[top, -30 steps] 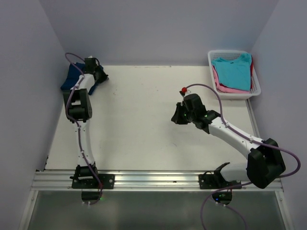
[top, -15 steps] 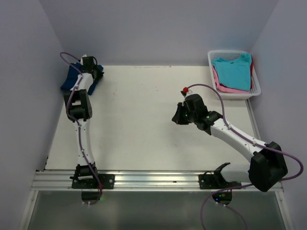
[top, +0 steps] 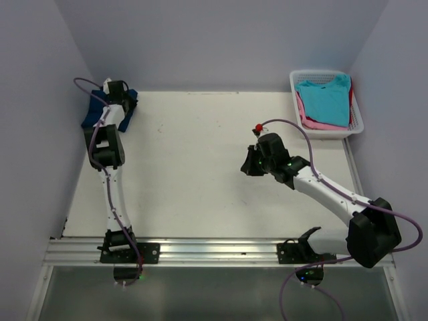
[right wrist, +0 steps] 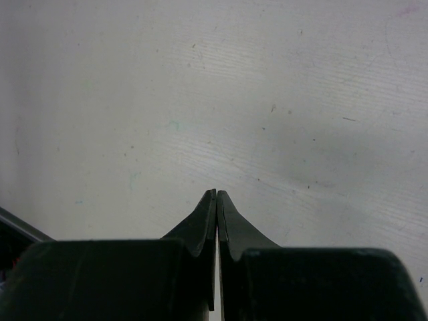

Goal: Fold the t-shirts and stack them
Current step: Neatly place the folded tshirt to the corner

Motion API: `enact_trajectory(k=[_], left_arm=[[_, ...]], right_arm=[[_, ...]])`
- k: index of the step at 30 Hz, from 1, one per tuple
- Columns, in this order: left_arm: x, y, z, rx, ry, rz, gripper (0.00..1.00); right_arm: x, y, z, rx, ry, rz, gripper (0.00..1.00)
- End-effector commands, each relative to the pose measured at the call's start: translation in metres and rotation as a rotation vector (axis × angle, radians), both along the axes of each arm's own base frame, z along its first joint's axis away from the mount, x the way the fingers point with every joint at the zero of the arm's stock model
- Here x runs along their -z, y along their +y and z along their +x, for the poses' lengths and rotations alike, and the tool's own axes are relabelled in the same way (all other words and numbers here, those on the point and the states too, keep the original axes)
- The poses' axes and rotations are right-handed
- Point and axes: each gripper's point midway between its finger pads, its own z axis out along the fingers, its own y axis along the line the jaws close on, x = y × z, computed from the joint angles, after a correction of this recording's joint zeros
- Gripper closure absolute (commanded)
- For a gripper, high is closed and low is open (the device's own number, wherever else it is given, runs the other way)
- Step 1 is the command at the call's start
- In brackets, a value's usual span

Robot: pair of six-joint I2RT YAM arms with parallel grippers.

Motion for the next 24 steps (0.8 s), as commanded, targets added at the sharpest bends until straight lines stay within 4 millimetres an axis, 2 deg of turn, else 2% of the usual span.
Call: enact_trajectory(k=[1, 4, 5, 6, 7, 8, 9, 10, 11, 12, 13, 14, 15, 16, 18, 20, 22, 23, 24], left_arm=[[-0.01, 0.017, 0.001, -0.041, -0.045, 0.002, 1.0], [-0.019, 0.016, 0.003, -0.028, -0.073, -0.02, 1.0], [-0.037, 0.016, 0.008, -0.025, -0.127, -0.012, 1.0], [-0.047, 0.009, 0.009, 0.01, -0.159, -0.027, 1.0], [-0.059, 0.001, 0.002, 0.044, -0.18, -0.044, 1.0], [-0.084, -0.004, 0.008, 0.074, -0.275, -0.033, 1.0], [-0.097, -0.01, 0.005, 0.106, -0.318, -0.036, 0.98], [-0.113, -0.025, -0.008, 0.17, -0.35, -0.055, 0.86], [-0.142, -0.031, -0.008, 0.206, -0.448, -0.038, 0.79], [-0.156, -0.038, -0.015, 0.239, -0.491, -0.038, 0.72], [-0.151, -0.054, -0.029, 0.292, -0.495, -0.065, 0.55], [-0.189, -0.062, -0.04, 0.326, -0.578, -0.065, 0.44], [-0.213, -0.071, -0.046, 0.358, -0.662, -0.05, 0.32], [-0.224, -0.076, -0.062, 0.363, -0.686, -0.049, 0.18], [-0.237, -0.077, -0.07, 0.348, -0.728, -0.025, 0.16], [-0.229, -0.072, -0.075, 0.31, -0.691, -0.053, 0.26], [-0.217, -0.051, -0.078, 0.213, -0.649, -0.043, 0.61], [-0.211, -0.042, -0.08, 0.168, -0.638, -0.044, 0.86], [-0.202, -0.025, -0.083, 0.103, -0.614, -0.059, 1.0]], right_arm=[[-0.001, -0.003, 0.0, 0.003, -0.016, -0.009, 1.0], [0.0, -0.003, -0.001, 0.003, -0.016, -0.009, 1.0], [0.001, -0.003, -0.001, 0.005, -0.016, -0.01, 1.0], [0.001, -0.004, -0.001, 0.006, -0.016, -0.009, 1.0], [0.001, -0.003, -0.001, 0.006, -0.017, -0.008, 1.0], [0.001, -0.004, -0.001, 0.007, -0.019, -0.011, 1.0], [0.001, -0.004, -0.001, 0.007, -0.019, -0.011, 1.0], [0.001, -0.005, -0.001, 0.012, -0.023, -0.014, 1.0], [0.001, -0.005, 0.0, 0.015, -0.028, -0.011, 1.0], [0.001, -0.005, 0.0, 0.014, -0.03, -0.011, 1.0], [0.002, -0.005, 0.0, 0.013, -0.028, -0.011, 1.0], [0.002, -0.004, 0.001, 0.01, -0.029, -0.01, 1.0], [0.002, -0.003, 0.001, 0.01, -0.029, -0.008, 1.0], [0.002, -0.003, 0.002, 0.008, -0.031, -0.007, 1.0], [0.002, -0.002, 0.002, 0.007, -0.033, -0.002, 0.97], [0.001, -0.001, 0.002, 0.002, -0.034, 0.002, 0.96], [0.0, 0.0, 0.0, -0.006, -0.032, 0.01, 0.97], [-0.003, 0.0, -0.001, -0.006, -0.041, 0.016, 0.99], [-0.003, -0.001, -0.002, -0.006, -0.043, 0.017, 1.0]])
